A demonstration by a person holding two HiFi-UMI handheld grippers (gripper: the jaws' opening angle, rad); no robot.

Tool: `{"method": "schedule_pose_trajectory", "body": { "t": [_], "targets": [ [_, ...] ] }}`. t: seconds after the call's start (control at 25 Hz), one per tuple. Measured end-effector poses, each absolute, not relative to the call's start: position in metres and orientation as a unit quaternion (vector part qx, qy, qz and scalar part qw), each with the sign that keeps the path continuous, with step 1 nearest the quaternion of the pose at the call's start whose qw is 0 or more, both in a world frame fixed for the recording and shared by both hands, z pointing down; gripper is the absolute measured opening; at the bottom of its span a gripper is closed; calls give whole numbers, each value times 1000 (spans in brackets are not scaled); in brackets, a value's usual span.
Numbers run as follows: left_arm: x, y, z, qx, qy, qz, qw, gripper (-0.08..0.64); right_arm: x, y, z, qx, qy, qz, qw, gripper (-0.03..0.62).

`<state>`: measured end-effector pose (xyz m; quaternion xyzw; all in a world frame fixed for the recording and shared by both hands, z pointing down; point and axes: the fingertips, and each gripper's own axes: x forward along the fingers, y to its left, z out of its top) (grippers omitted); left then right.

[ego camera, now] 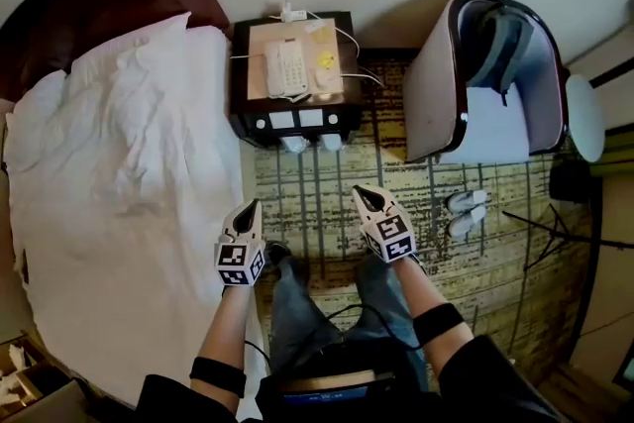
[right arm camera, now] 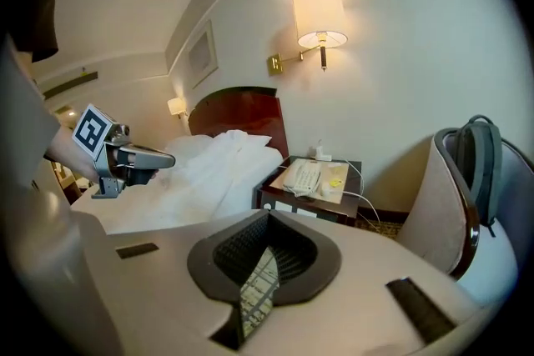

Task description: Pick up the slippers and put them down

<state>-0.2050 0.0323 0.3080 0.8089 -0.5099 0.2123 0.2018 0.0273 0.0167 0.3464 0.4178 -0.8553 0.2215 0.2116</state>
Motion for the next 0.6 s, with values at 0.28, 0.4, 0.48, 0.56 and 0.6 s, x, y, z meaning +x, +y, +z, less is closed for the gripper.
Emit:
{"method": "schedule_pose_trajectory", "body": {
  "t": [0.28,0.4,0.48,0.56,0.6],
  "targets": [
    [-210,64,212,822,-513,194,155,4,43,41,243,417,-869,193,184,2],
    [-214,72,190,817,-529,168,158,4,58,48,217,428,-868,177,178,2],
    [-215,78,181,815,-533,160,161,4,70,55,210,442,-863,174,174,2],
    [-212,85,173,819,-528,162,159,4,83,63,209,459,-854,179,169,2],
    [-210,87,170,821,-524,162,156,4,87,67,208,465,-850,182,167,2]
  ]
}}
